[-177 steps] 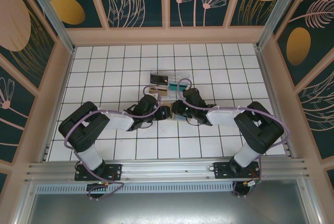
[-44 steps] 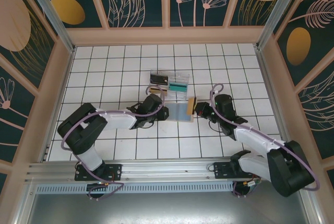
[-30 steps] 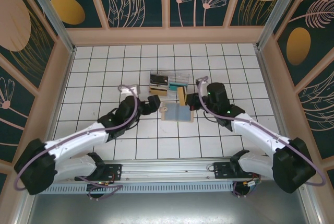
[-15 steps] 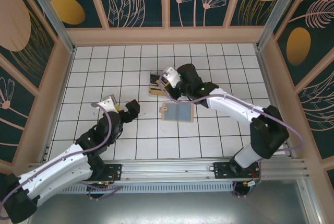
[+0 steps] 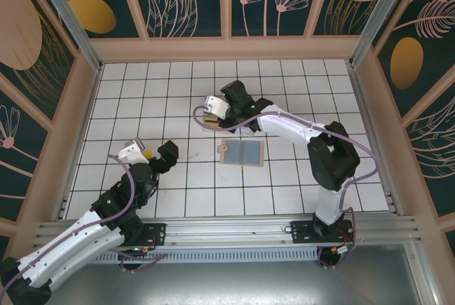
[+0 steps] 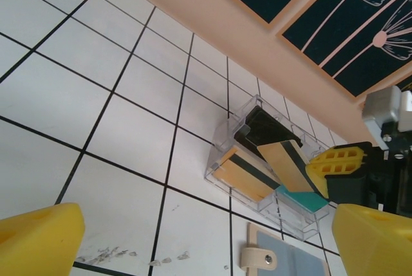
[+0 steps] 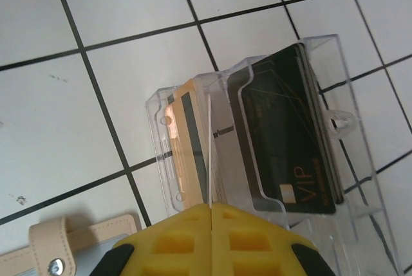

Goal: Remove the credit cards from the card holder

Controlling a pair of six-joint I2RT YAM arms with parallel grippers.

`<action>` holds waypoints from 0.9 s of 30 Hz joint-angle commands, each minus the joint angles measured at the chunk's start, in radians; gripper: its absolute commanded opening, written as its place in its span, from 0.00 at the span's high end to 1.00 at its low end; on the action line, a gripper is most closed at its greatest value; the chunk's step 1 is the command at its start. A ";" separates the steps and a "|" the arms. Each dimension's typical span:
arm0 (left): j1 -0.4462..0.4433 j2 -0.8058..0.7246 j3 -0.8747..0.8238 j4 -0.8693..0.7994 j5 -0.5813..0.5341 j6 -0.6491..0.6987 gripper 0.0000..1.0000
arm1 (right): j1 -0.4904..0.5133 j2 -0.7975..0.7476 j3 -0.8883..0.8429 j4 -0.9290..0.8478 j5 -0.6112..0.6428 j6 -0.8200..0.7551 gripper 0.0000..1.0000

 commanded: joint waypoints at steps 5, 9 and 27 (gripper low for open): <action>-0.001 0.008 -0.003 -0.027 -0.026 -0.013 0.01 | 0.038 0.103 0.091 -0.059 0.058 -0.092 1.00; -0.001 0.008 -0.002 -0.026 -0.026 -0.009 0.01 | 0.039 0.128 0.114 -0.057 0.083 -0.096 1.00; -0.001 0.007 -0.007 -0.030 -0.029 -0.009 0.01 | 0.038 0.213 0.151 -0.064 0.100 -0.084 0.98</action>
